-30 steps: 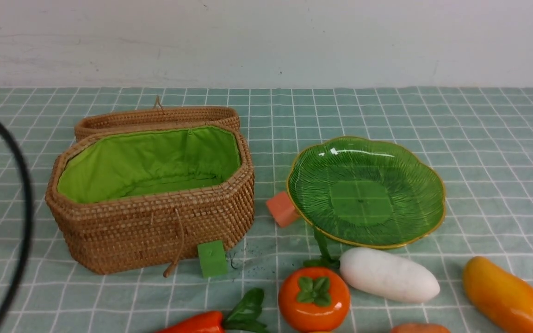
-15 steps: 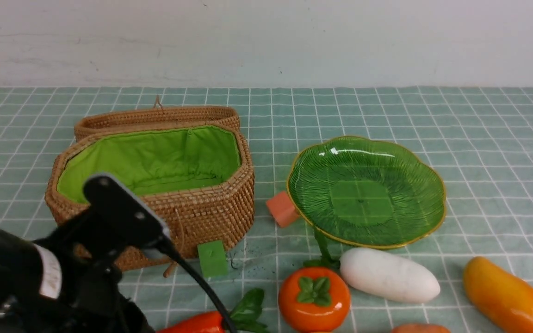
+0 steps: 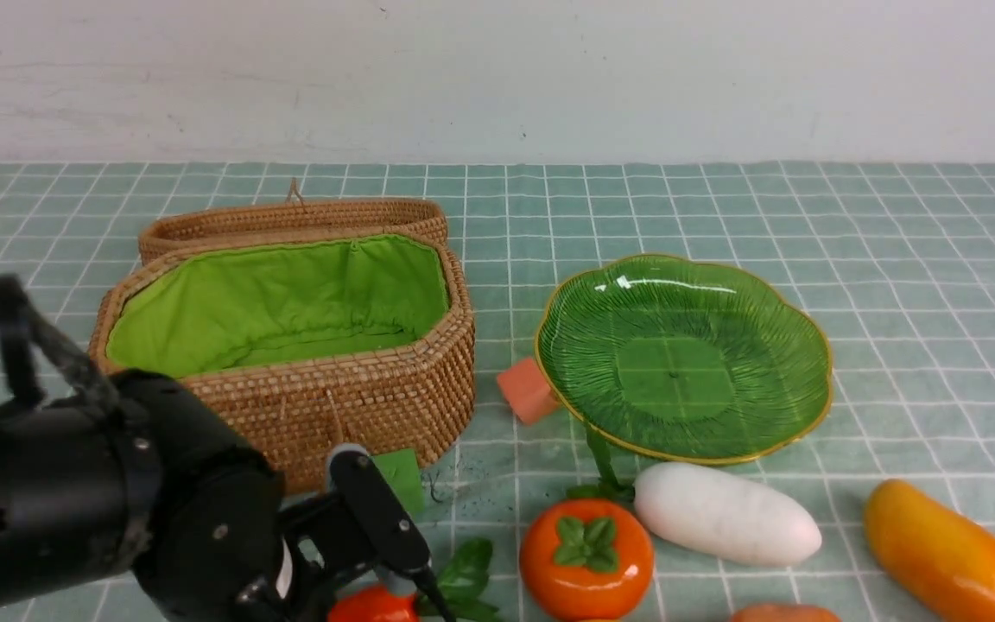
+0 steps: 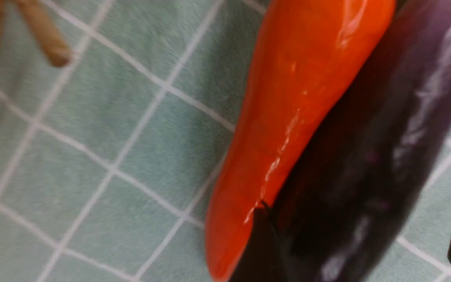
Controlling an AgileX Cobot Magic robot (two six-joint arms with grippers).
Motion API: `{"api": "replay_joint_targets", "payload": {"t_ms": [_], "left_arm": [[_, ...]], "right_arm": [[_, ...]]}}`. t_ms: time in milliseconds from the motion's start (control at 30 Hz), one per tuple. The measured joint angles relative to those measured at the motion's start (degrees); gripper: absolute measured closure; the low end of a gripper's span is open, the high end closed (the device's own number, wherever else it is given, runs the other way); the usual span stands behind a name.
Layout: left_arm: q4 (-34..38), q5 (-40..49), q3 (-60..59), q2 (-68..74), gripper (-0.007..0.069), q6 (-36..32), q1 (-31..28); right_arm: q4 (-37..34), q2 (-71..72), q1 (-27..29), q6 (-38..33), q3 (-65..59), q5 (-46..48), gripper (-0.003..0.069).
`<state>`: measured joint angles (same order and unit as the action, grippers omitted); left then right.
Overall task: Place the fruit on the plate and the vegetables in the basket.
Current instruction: Use the left arm to grab an eggplant and put it into the left basket
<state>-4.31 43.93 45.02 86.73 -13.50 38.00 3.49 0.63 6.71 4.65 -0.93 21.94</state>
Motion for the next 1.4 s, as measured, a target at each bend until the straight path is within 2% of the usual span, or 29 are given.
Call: {"api": "replay_joint_targets", "payload": {"t_ms": [167,233,433,667,800,933,967,1000,1100,1200,1400], "left_arm": [[0.12,-0.42,0.04,3.26,0.0148,-0.02,0.00],[0.12,-0.03,0.19,3.13,0.0209,-0.07,0.00],[0.12,6.45,2.72,0.45,0.0210,-1.38,0.00],[-2.42,18.04,13.38,-7.58,0.0210,-6.64,-0.16],[-5.01,18.56,21.78,-9.36,0.0211,-8.32,-4.48],[-6.53,13.53,30.59,-7.27,0.0212,-10.38,-13.98],[-6.70,12.39,30.89,-6.85,0.0212,-10.45,-14.45],[-7.26,7.58,32.55,-4.91,0.0212,-10.56,-17.84],[-8.61,-2.77,33.14,-0.21,0.0214,-10.56,-21.90],[-9.79,-6.61,33.14,4.58,0.0214,-10.56,-22.56],[-10.71,-7.47,33.03,9.62,0.0209,-10.56,-22.56]], "right_arm": [[0.00,0.00,0.00,0.00,0.00,0.00,0.0417],[0.00,0.00,0.00,0.00,0.00,0.00,0.0417],[0.00,0.00,0.00,0.00,0.00,0.00,0.0417],[0.00,0.00,0.00,0.00,0.00,0.00,0.0417],[0.00,0.00,0.00,0.00,0.00,0.00,0.0417],[0.00,0.00,0.00,0.00,0.00,0.00,0.0417],[0.00,0.00,0.00,0.00,0.00,0.00,0.0417],[0.00,0.00,0.00,0.00,0.00,0.00,0.0417],[0.00,0.00,0.00,0.00,0.00,0.00,0.0417],[0.00,0.00,0.00,0.00,0.00,0.00,0.0417],[0.00,0.00,0.00,0.00,0.00,0.00,0.0417]]}}
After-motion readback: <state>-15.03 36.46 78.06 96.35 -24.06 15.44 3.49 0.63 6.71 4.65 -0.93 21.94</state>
